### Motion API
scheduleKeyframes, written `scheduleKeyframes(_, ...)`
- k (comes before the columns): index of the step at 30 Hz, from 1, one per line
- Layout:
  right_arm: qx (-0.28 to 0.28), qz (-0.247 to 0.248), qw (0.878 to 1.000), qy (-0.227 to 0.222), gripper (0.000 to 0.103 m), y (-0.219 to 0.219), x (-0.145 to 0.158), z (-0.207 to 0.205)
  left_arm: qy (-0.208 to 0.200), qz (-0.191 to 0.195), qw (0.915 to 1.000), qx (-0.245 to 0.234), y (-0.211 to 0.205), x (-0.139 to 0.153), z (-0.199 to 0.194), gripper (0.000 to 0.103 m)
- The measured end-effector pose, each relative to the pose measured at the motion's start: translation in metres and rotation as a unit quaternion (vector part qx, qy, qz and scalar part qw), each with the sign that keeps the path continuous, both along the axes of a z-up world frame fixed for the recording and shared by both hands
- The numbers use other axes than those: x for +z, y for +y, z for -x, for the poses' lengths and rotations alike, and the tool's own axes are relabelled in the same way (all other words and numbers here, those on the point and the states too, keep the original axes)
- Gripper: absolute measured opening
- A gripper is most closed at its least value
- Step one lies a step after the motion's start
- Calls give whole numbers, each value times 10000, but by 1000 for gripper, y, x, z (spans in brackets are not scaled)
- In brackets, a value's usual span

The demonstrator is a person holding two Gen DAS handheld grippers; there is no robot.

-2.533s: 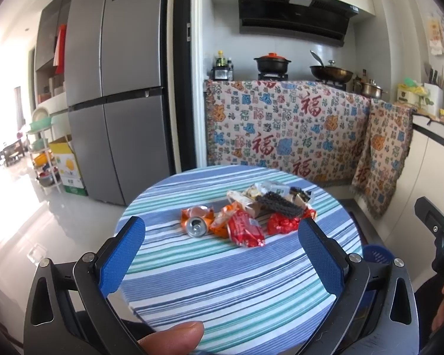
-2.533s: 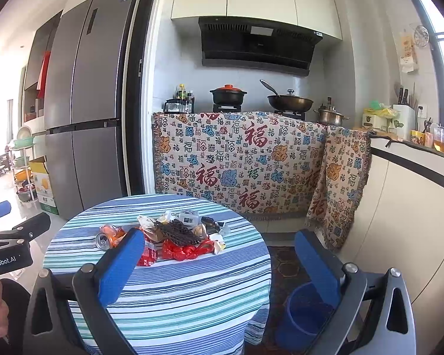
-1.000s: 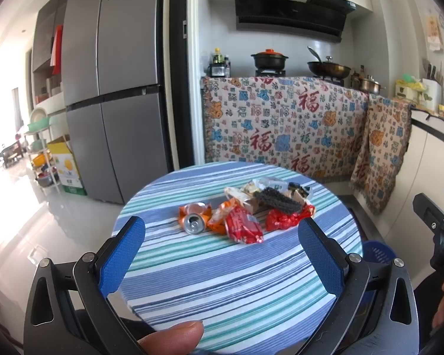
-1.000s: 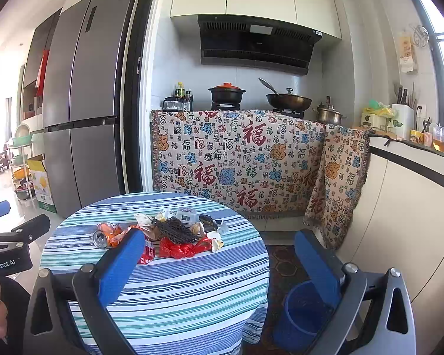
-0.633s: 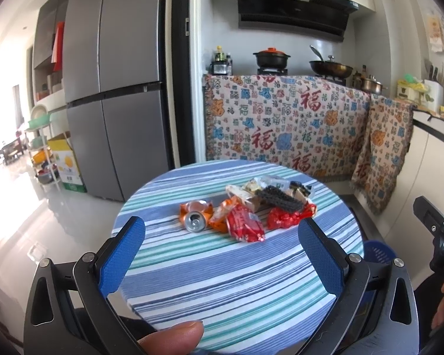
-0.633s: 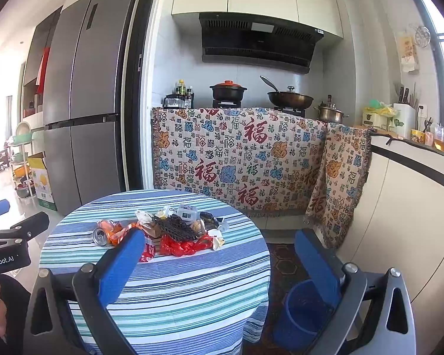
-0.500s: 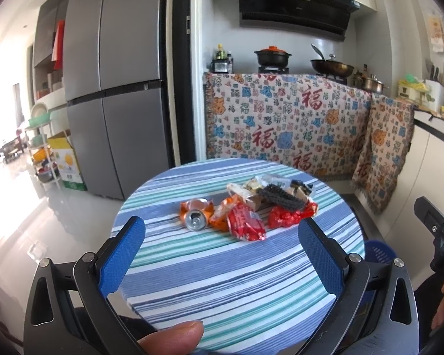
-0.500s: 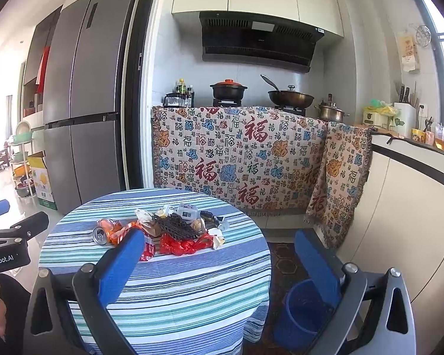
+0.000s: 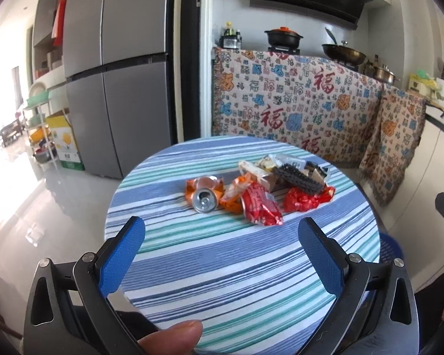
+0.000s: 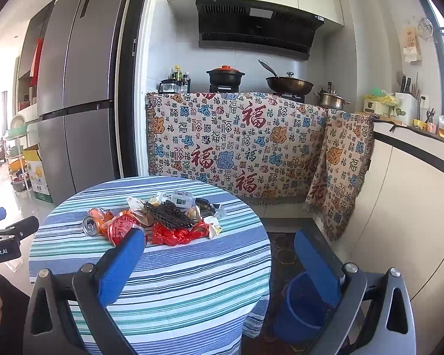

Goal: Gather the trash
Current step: 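Reach the left tool to the crushed orange can while the right tool reaches the white paper bag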

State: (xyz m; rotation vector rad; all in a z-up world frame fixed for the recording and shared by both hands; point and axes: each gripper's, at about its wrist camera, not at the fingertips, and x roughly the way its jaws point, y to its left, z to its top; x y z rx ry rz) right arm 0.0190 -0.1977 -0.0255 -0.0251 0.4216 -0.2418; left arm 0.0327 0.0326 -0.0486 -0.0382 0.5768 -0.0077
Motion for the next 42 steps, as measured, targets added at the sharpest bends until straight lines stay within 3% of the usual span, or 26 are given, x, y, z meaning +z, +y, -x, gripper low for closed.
scheduleKeyframes(7,22,-150,9996,244,103,-14,-30,-23,608,-2,9980,185,19,-60,-43,103)
scheduleKeyframes(12,129,-226,9981,560,103,-30,-65,-52,1172,206,9929,48,23,-95,-77,103)
scheduleKeyframes(22,116,-337,9826,1824,103,-58,-147,-130,1912,73,9811,292,23,-150,-131,103)
scheduleKeyframes(29,382,-293,9715,2322,103,-62,-171,-172,1979,-152,9792,426,24,-156,-146,103)
scheduleKeyframes(37,713,-532,9641,2500,102,-77,-185,-196,1856,-178,9823,179,32,-157,-168,103)
scheduleKeyframes(42,818,-665,9621,2514,103,-84,-189,-211,1847,-167,9823,265,31,-157,-183,103)
